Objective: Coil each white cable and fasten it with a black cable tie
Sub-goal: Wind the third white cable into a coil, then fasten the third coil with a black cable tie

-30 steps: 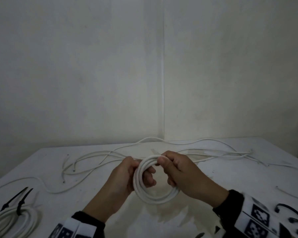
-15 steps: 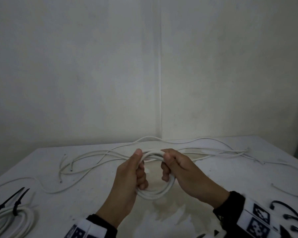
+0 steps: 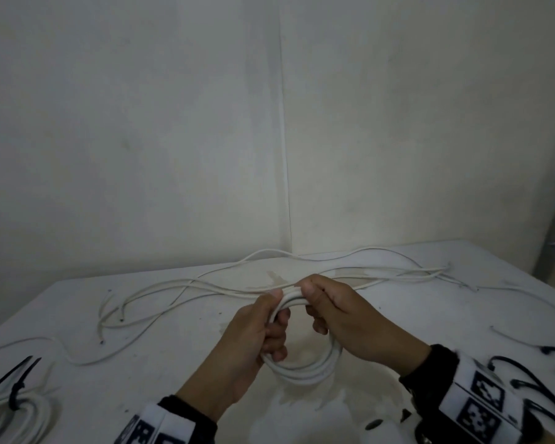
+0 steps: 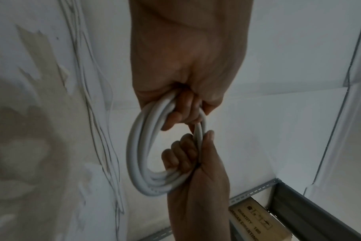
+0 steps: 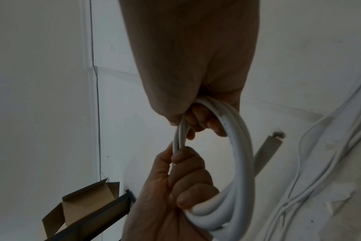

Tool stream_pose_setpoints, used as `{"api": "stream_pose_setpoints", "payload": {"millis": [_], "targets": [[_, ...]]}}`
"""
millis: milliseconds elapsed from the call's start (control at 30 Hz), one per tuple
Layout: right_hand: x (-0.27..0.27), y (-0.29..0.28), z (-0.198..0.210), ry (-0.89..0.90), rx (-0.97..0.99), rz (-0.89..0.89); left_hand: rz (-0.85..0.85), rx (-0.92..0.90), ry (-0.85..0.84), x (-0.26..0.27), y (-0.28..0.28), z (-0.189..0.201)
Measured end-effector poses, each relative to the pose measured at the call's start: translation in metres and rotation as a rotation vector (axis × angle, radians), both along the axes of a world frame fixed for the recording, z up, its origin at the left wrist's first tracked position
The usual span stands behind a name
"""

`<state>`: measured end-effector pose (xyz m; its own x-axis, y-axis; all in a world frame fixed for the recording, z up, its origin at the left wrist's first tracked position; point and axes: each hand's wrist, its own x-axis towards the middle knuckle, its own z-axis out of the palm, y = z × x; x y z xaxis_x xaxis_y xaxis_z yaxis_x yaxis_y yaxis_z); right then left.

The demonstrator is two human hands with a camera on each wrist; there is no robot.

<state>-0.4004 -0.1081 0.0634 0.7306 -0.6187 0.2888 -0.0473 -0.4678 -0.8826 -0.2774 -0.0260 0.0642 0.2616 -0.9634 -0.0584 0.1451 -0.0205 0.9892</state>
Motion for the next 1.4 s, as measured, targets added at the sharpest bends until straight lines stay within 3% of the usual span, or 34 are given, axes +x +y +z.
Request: {"api": "stream_pose_setpoints", "payload": {"millis": [233, 500, 600, 833, 1033, 1233, 1400], "targets": [[-0.021, -0.003, -0.007, -0.109, 0.057, -0.024, 0.061, -0.031, 0.032, -0.013, -0.012, -0.003], [-0.046, -0.011, -0.021, -0.052, -0.007, -0.051, -0.111, 0.071, -0.1, -0.024, -0.021, -0.005], [-0.054, -0.013, -0.024, -0.102, 0.031, -0.068, -0.087, 0.076, -0.046, -0.044, -0.025, -0.003], [-0.079, -0.015, -0.033, -0.123, 0.025, -0.146, -0.03, 0.039, -0.122, -0.075, -0.038, -0.014], [-0.113, -0.019, -0.044, -0.047, -0.058, -0.273, -0.076, 0.053, -0.094, -0.107, -0.048, -0.027], [-0.15, -0.025, -0.05, 0.014, 0.031, -0.378, -0.106, 0.057, -0.11, -0.127, -0.06, -0.036], [-0.21, -0.041, -0.062, 0.271, 0.019, -0.547, -0.09, 0.061, -0.092, -0.125, -0.066, -0.041]]}}
